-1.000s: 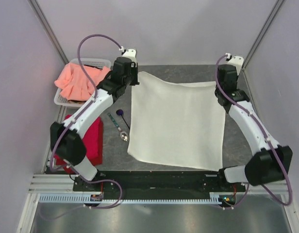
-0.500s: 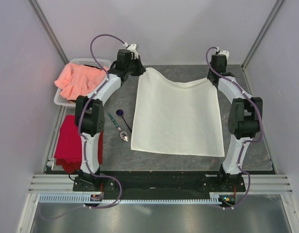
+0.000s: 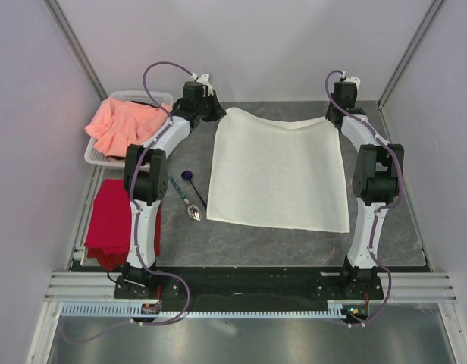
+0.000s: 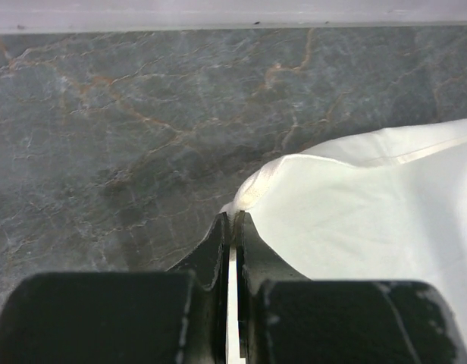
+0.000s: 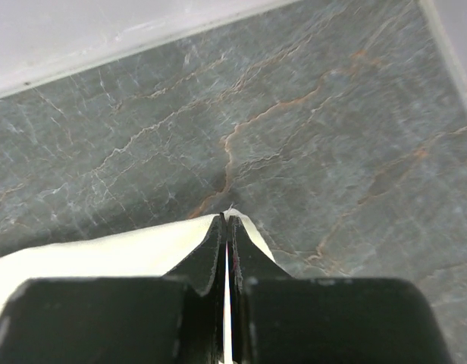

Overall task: Fold the napkin into a case and place the utensils inside
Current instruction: Flatten out the crumpled napkin at the center of the board.

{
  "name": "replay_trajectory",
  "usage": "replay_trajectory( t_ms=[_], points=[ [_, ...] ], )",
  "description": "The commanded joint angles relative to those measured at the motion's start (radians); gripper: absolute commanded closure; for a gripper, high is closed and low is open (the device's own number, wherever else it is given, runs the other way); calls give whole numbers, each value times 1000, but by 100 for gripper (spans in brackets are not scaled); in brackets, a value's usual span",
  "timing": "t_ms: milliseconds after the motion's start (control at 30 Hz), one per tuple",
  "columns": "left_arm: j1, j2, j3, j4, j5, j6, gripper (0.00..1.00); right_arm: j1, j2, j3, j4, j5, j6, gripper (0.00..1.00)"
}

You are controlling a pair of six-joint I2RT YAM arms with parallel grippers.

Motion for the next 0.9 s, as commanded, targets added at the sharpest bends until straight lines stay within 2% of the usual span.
replay_trajectory(
  t_ms=[0,33,67,133,167,200,267,300,367,400,533,600,633,700,733,800,833,867],
  points=[
    [19,64,100,57,-26,-64,97,-44,97,101,5,-13,60,100],
    [29,108,128,57,-32,-70,96,-52,116,149,4,-22,74,100],
    [35,129,183,56,-41,-73,86,-70,169,178,10,-54,90,100],
    [48,189,258,54,-106,-81,71,-93,240,302,18,-109,107,92],
    [53,205,280,52,-140,-86,53,-99,309,350,4,-150,111,89],
    [56,222,299,59,-179,-86,50,-105,340,396,-4,-157,116,76],
    [70,248,368,46,-179,-80,44,-116,409,540,-71,-159,114,58],
    [73,245,387,10,-178,-80,36,-119,420,583,-105,-143,110,48],
    [73,181,389,-44,-178,-80,36,-119,391,629,-194,-107,79,36],
    [73,142,355,-53,-170,-84,37,-119,359,601,-203,-85,73,27],
    [43,-109,31,-40,-116,-127,43,-118,141,307,-303,-19,87,18],
    [17,-254,-82,-46,-96,-130,44,-118,8,203,-346,-1,120,15],
    [-12,-299,-184,-75,-90,-133,45,-118,-38,83,-373,12,136,12],
    [-45,-404,-304,-95,-93,-162,48,-118,-175,-37,-396,-4,175,11],
    [-78,-506,-432,-93,-93,-185,49,-116,-221,-162,-407,-8,195,11],
    [-120,-595,-559,-90,-108,-219,51,-111,-365,-301,-394,-36,251,11],
    [-160,-669,-657,-87,-105,-221,51,-102,-411,-429,-371,-60,266,11],
    [-178,-697,-700,-93,-101,-224,53,-98,-491,-487,-363,-136,275,11]
  ],
)
